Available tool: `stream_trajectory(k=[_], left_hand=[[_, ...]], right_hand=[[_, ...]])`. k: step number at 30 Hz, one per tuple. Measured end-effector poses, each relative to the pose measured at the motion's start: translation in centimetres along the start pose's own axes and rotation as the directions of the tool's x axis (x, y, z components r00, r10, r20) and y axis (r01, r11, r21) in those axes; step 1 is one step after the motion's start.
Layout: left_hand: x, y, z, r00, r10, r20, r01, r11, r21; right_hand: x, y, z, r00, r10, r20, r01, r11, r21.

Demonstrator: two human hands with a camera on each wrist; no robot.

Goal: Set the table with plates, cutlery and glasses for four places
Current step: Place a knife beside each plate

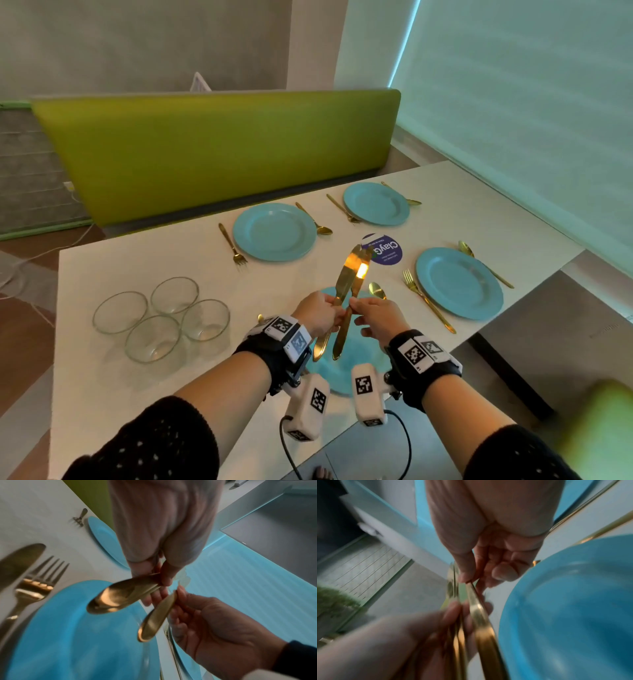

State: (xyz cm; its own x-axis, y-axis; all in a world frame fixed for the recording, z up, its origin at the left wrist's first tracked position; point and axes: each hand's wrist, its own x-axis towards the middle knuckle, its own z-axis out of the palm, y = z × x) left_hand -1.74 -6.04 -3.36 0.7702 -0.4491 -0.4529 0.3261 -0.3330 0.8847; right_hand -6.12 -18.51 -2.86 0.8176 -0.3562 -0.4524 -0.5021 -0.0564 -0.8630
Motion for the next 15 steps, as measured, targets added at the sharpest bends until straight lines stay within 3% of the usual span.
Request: stream_trajectory(k=[4,8,11,15], left_hand=[[3.1,1.8,0.9,0.996,-0.067,-0.052,0.061,0.992,-0.107],[5.9,3.4,1.6,0.977,-0.081,-0.199,0.049,0.986,-0.161],[7.8,4.2,2.2,0.949,-0.093,-0.3,0.03,0.978,-0.207],[9.5,5.1,3.1,0.947,-0.097,-0.307,0.041,0.982,-0.185]], right_hand=[[3.4,-0.8,-4.5,1.0,0.024,-0.02,-0.024,1.0,-0.004],[7.3,-0.3,-9.6,0.996,0.065,-0.064,-0.078,0.969,-0.234],[9.8,0.9,-12.7,0.987,0.113,-0.117,-0.153,0.89,-0.429],[12.2,2.6,-14.9,0.982,0.125,-0.141,-0.186,0.767,-0.614]])
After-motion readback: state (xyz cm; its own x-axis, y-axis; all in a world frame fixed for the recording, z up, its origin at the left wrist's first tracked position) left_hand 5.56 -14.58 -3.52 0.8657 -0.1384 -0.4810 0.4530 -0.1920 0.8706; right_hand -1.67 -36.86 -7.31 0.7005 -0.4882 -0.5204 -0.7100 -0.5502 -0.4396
